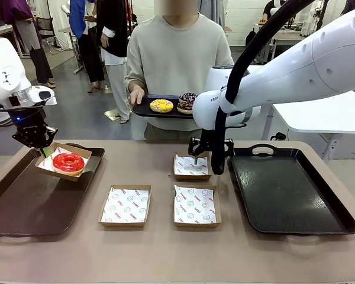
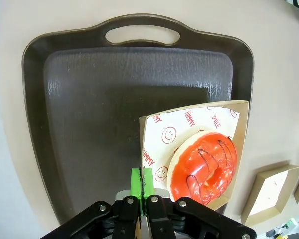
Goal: Individually package the donuts and arrange them on the tray.
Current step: Place the picked Paper togo box on the Handle tray while simultaneously picking up another Paper togo box from the table with the other hand.
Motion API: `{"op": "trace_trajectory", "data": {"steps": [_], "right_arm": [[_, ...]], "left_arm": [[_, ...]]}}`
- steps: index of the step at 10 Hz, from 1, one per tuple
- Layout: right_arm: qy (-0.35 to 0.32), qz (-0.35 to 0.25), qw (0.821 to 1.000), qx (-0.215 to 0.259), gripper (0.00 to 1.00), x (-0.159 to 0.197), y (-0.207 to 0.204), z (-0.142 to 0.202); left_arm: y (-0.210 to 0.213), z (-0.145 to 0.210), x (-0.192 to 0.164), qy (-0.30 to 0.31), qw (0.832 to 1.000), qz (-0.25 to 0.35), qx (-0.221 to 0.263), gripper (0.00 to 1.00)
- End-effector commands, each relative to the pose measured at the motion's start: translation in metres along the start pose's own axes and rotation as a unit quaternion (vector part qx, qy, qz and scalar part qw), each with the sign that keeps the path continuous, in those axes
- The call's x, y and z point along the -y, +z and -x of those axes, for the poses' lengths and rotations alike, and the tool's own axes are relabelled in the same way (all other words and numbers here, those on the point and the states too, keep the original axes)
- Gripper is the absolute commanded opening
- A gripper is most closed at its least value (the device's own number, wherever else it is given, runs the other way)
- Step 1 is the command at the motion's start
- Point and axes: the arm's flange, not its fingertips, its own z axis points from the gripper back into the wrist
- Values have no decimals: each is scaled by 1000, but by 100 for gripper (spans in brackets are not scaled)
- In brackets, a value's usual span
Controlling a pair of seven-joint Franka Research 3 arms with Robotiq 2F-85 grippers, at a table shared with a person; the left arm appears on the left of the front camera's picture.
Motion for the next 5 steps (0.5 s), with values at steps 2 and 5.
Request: {"op": "trace_trajectory", "data": {"steps": [2, 5], "right_arm": [[4, -2, 1000, 1, 100, 0, -1, -8], [-1, -2, 1000, -2, 100, 4, -4, -10]], "left_arm": [[-1, -9, 3, 11, 1000, 8, 11, 1], [-5, -17, 5, 15, 1000, 7, 15, 1]]}}
